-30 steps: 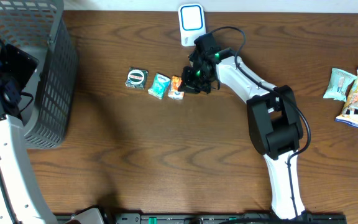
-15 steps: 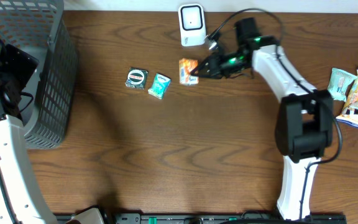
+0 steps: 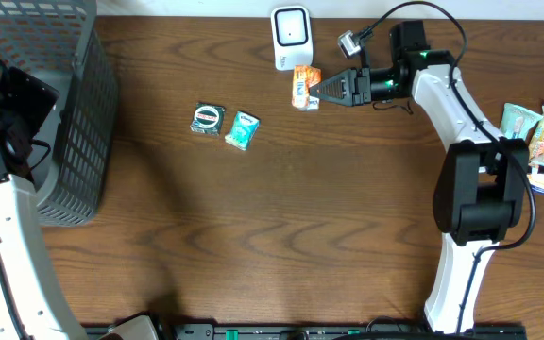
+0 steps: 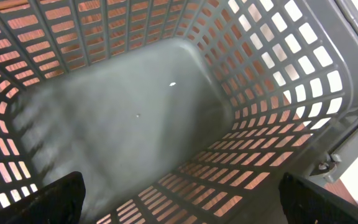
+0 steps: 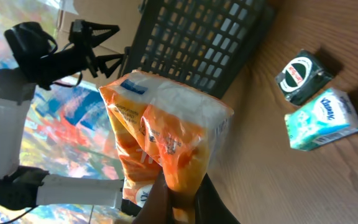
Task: Scan the item barcode
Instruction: 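Lift the orange pack and swing it toward the scanner, then hold the orange pack's barcode up to the scanner window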
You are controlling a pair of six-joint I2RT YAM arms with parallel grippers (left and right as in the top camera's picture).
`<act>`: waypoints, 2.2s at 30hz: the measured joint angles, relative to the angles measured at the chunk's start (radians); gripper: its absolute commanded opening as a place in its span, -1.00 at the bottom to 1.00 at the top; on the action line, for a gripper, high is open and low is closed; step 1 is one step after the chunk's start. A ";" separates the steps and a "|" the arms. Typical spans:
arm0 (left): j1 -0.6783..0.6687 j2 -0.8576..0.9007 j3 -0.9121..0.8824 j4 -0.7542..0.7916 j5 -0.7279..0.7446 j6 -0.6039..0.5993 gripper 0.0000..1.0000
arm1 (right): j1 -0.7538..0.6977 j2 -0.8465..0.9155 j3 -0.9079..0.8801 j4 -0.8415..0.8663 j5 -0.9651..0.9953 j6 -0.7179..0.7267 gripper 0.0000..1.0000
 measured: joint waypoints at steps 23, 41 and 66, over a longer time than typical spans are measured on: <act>0.000 0.000 0.000 0.000 0.000 0.000 0.96 | 0.044 0.000 0.000 0.000 0.004 -0.013 -0.98; 0.000 0.000 0.000 0.000 0.000 0.000 0.95 | 0.260 0.000 0.005 0.049 1.221 0.255 -0.99; 0.000 0.000 0.000 0.000 0.000 0.000 0.95 | 0.275 0.068 0.279 0.682 1.704 -0.485 -0.98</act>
